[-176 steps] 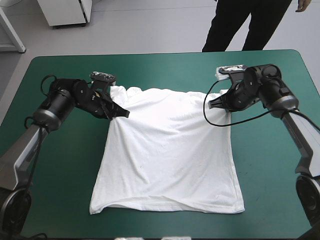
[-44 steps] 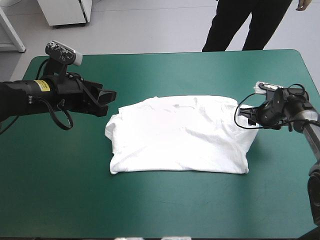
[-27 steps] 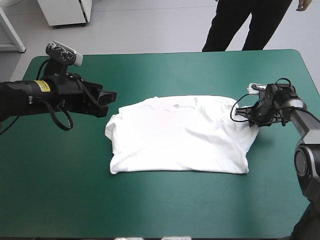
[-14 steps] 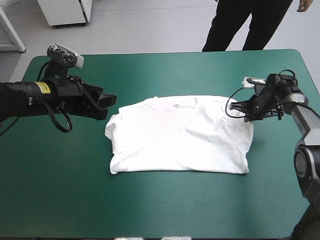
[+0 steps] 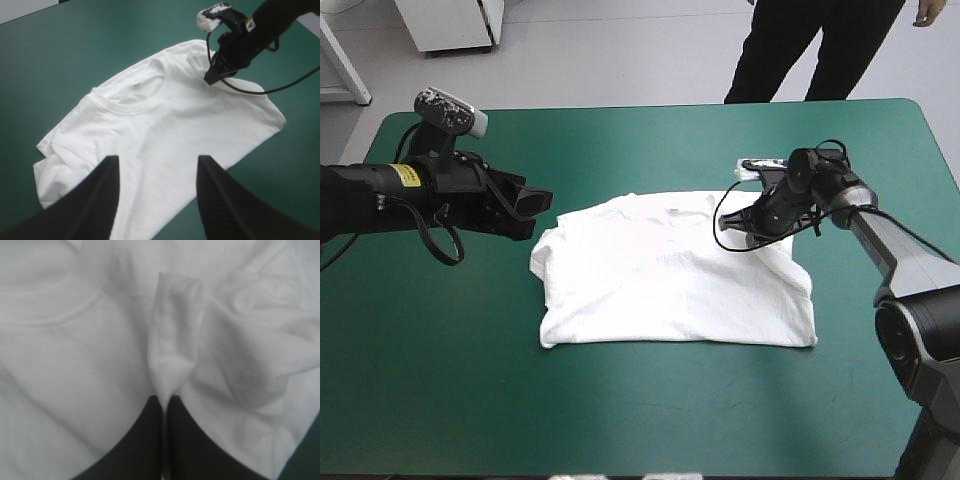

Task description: Fold the cloth

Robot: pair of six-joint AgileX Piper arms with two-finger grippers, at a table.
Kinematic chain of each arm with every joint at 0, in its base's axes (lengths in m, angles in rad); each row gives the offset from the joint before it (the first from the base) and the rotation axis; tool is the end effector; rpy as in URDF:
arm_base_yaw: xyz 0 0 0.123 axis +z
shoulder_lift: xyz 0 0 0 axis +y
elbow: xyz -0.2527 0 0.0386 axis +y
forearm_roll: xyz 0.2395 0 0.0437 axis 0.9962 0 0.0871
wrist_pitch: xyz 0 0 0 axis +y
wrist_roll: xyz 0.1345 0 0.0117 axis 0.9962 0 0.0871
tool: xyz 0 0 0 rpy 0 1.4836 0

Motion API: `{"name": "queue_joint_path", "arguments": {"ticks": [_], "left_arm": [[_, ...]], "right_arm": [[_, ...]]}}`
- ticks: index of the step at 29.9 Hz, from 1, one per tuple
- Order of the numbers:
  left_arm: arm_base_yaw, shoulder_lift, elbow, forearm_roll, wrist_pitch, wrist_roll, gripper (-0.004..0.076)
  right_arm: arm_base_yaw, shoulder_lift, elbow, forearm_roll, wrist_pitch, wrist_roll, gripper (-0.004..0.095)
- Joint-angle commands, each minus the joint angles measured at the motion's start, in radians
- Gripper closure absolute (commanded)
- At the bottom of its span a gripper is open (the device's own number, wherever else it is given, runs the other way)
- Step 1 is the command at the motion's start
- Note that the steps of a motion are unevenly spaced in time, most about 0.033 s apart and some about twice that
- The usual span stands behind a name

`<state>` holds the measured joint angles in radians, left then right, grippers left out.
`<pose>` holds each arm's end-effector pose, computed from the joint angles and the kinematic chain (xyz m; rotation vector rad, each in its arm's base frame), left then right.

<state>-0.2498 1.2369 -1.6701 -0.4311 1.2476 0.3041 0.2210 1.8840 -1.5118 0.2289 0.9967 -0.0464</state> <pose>0.2268 -0.1131 0.4350 0.6660 2.1486 -0.5095 0.3776 0.1112 0.1785 -0.2433 2.8437 0.3361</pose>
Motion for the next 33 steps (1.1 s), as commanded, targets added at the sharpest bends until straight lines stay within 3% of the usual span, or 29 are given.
{"name": "queue_joint_path", "arguments": {"ticks": [1, 7, 14, 16, 21, 25, 33], "left_arm": [[-0.006, -0.023, -0.032, -0.031, -0.05, -0.001, 0.0374], [-0.006, -0.023, -0.032, -0.024, -0.05, 0.003, 0.0375], [-0.006, -0.023, -0.03, -0.017, -0.031, 0.006, 0.0375], [-0.006, -0.023, -0.03, -0.008, -0.02, 0.006, 0.0375], [-0.006, -0.023, -0.03, 0.015, -0.008, 0.006, 0.0375], [-0.006, -0.03, -0.013, 0.045, 0.019, -0.021, 0.0375], [-0.008, -0.19, 0.158, 0.251, 0.04, -0.137, 0.0374]], "right_arm": [[0.018, -0.014, -0.031, -0.012, -0.043, -0.024, 0.0921], [0.024, 0.018, -0.031, -0.008, -0.058, -0.086, 0.088], [0.024, 0.018, -0.079, -0.01, 0.048, -0.103, 0.0487], [0.024, 0.012, -0.117, -0.023, 0.087, -0.09, 0.0415], [0.022, -0.069, -0.171, -0.087, 0.116, -0.077, 0.0403], [0.022, -0.179, -0.162, -0.223, 0.163, -0.037, 0.0403], [0.022, -0.435, -0.137, -0.328, 0.201, 0.046, 0.0403]]}}
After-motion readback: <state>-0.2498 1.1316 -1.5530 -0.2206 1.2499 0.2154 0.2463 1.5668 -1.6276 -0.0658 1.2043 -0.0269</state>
